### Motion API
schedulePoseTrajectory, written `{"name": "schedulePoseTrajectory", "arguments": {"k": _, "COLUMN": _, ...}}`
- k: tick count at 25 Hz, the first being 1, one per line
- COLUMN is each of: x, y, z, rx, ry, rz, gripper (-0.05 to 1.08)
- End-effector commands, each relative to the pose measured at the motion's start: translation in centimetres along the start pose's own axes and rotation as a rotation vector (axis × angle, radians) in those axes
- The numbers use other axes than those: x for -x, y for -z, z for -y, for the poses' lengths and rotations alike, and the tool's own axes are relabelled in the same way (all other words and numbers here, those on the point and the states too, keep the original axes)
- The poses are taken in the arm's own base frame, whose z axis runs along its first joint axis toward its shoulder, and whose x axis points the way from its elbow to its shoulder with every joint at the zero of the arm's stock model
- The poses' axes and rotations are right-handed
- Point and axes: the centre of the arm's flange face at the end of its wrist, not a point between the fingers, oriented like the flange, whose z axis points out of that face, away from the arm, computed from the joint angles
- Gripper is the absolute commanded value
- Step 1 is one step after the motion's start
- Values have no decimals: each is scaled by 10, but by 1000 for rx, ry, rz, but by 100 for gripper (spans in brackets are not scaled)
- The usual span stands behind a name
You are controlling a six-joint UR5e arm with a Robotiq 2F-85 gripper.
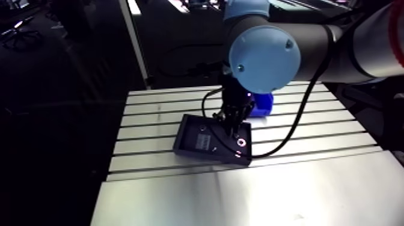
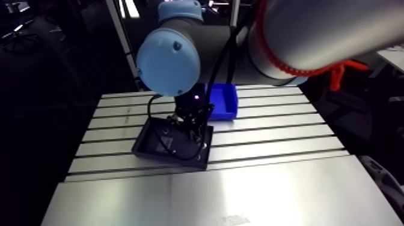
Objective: Pick up the M10 bolt from the tray and put it into the blue bin.
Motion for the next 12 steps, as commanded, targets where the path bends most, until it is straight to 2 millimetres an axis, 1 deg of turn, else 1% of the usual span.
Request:
{"name": "schedulePoseTrajectory", "arguments": {"k": 1, "x": 1, "y": -2, "z": 1, "rx": -2, "ry": 0, "rz": 4, "gripper": 70}}
{"name": "schedulePoseTrajectory", "arguments": {"k": 6, "x": 2, "y": -2, "z": 1, "rx": -3, "ry": 2, "rz": 5, "gripper": 71}}
{"name": "schedulePoseTrajectory", "arguments": {"k": 8, "x": 1, "y": -2, "z": 1, "rx": -2, "ry": 2, "rz": 4, "gripper": 74}}
{"name": "schedulePoseTrajectory", "arguments": {"k": 11, "x": 2, "y": -2, "z": 1, "rx": -3, "ry": 3, "rz": 5, "gripper": 75}}
{"name": "schedulePoseTrajectory", "arguments": {"k": 12, "x": 2, "y": -2, "z": 1, "rx": -2, "ry": 3, "rz": 4, "gripper": 78}}
